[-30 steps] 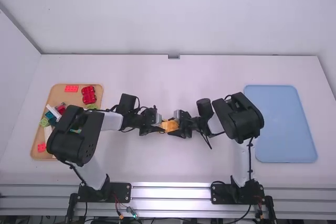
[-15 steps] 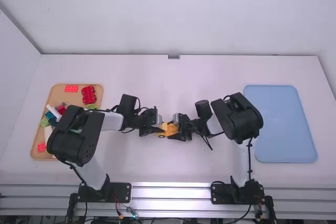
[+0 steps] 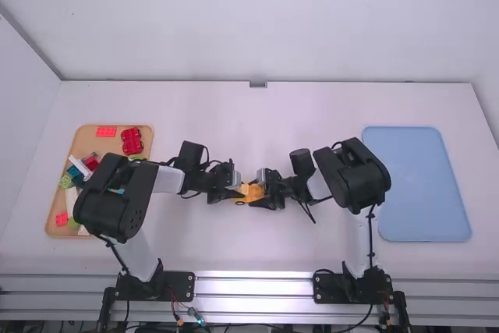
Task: Assemble lego blocks to make yellow taxi
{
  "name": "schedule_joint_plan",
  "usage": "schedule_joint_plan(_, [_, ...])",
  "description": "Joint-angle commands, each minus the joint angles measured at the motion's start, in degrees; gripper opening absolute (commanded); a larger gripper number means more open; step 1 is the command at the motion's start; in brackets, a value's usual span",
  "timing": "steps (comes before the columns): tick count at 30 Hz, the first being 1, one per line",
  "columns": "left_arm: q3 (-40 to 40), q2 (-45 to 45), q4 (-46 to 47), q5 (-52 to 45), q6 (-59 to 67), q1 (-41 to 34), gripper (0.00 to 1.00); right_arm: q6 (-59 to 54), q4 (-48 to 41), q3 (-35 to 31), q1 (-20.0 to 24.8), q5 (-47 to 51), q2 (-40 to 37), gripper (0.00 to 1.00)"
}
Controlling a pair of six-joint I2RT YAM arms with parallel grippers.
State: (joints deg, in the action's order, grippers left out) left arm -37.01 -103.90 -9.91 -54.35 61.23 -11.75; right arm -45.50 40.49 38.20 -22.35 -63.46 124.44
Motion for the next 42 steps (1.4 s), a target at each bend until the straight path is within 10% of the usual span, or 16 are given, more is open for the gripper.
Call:
schedule_joint_plan(1, [-0.1,-0.9,0.4,-0.7,-0.3,0.1,0.04,0.7,-0.5,0.2,-0.1,0.9,0.8,0.55])
schedule_joint_plan(9, [-0.1,-0.9,1.0,-0.2,0.0,0.1,0.06,0.7,-0.5,0.0,-0.1,2.4,0.8,0.54])
schedule_joint_plan(19, [-0.7,-0.7,0.9,0.0,-0.4,0.5,0.42,0.7,-0.7,0.0,-0.1,2.2,0.8,0.54])
schedule_joint_plan(34, [-5.5,7.9,12.5,-0.6,-0.3,0.8,0.49,0.7,-0.7,0.1,-0.1,2.2,0.8,0.54])
schedule_joint_plan(35, [-5.5,8.1,12.5,-0.6,-0.4,0.9,0.4,0.7,-0.7,0.1,-0.1,2.2,0.8,0.55])
schedule_joint_plan(36, [-5.4,8.1,12.5,-0.6,-0.4,1.0,0.02,0.7,-0.6,0.0,-0.1,2.2,0.8,0.55])
schedule_joint_plan(42, [-4.7,4.6,12.5,-0.6,-0.6,0.4,0.02,0.7,-0.7,0.2,-0.1,1.9,0.8,0.55])
